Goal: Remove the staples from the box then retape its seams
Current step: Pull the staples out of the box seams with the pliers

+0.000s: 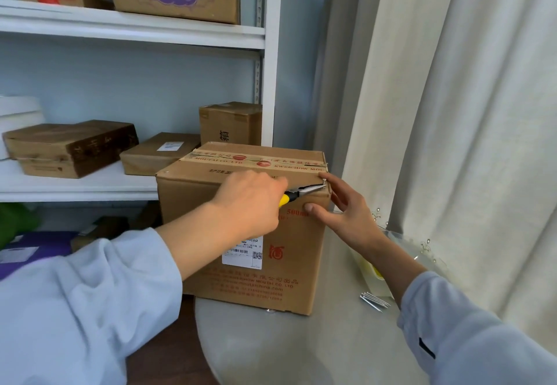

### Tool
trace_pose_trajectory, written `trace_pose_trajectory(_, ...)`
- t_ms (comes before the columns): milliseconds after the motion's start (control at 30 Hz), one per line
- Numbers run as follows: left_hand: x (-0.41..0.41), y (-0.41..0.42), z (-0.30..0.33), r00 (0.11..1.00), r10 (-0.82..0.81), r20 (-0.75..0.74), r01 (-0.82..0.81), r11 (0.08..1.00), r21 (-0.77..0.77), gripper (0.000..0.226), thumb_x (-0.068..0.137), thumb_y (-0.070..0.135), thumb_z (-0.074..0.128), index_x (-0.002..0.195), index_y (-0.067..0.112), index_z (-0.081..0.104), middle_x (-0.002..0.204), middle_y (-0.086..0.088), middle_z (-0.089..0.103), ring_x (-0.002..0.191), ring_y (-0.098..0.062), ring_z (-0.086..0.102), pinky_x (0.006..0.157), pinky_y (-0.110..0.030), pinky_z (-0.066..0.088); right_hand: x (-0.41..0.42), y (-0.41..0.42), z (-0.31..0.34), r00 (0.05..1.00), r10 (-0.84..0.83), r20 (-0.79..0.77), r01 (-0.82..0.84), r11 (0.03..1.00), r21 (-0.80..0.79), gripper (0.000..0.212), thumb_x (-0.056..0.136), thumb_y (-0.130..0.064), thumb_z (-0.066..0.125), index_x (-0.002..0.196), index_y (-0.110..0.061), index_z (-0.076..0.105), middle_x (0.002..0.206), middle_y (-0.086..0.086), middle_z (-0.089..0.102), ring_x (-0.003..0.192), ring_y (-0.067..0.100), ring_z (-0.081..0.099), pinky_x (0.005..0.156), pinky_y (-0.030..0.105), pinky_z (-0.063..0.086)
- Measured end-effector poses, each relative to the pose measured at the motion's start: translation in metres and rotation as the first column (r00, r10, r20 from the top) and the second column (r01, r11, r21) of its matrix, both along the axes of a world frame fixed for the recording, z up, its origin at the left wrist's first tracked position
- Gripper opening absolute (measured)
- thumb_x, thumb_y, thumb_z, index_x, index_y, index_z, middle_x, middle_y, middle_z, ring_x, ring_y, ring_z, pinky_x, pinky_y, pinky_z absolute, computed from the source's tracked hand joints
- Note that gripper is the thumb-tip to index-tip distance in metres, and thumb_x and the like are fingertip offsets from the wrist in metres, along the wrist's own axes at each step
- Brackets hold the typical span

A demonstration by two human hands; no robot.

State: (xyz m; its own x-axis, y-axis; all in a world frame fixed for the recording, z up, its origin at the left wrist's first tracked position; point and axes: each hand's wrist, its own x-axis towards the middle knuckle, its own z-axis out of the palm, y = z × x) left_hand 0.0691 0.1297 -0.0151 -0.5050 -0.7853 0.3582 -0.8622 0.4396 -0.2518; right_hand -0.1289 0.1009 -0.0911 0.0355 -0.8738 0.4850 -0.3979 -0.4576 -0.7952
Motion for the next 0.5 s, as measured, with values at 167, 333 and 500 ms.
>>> trace_pose_trajectory(167,-0.008,0.01,-0.016,0.995,0.066,-0.081,-0.063,0.997,0.042,0.022,0.089,0.017,0.049,0.11,0.016,0.044,0.075,-0.001,0.044,0.07,-0.024,0.045,0.058,-0.031,0.036,0.002,0.0,0.001,1.0,-0.002,-0.005,0.002,1.0,0.003,0.065,0.08,-0.026,0.075,0.138,-0.028,0.046,0.128,-0.02,0.055,0.113,-0.015,0.05,0.089,0.0,0.038)
trace_pose_trajectory(333,-0.003,0.003,-0.002,0.998,0.051,0.039,-0.052,0.999,0.005,0.024,0.09,0.019,0.048,0.113,0.016,0.043,0.08,-0.001,0.046,0.073,-0.022,0.046,0.06,-0.031,0.036,0.001,0.001,0.001,1.0,0.001,-0.007,-0.001,1.0,0.001,0.065,0.08,-0.027,0.075,0.138,-0.029,0.045,0.131,-0.017,0.054,0.121,-0.001,0.049,0.093,0.003,0.039)
trace_pose_trajectory(500,0.0,-0.009,0.016,0.985,-0.02,0.173,0.021,1.0,-0.006,0.024,0.092,0.021,0.048,0.116,0.019,0.044,0.086,0.001,0.044,0.077,-0.021,0.044,0.064,-0.032,0.037,0.002,0.0,0.0,1.0,-0.001,-0.007,0.001,1.0,0.004,0.07,0.078,-0.034,0.075,0.14,-0.028,0.044,0.134,-0.016,0.053,0.12,-0.001,0.05,0.092,0.003,0.039)
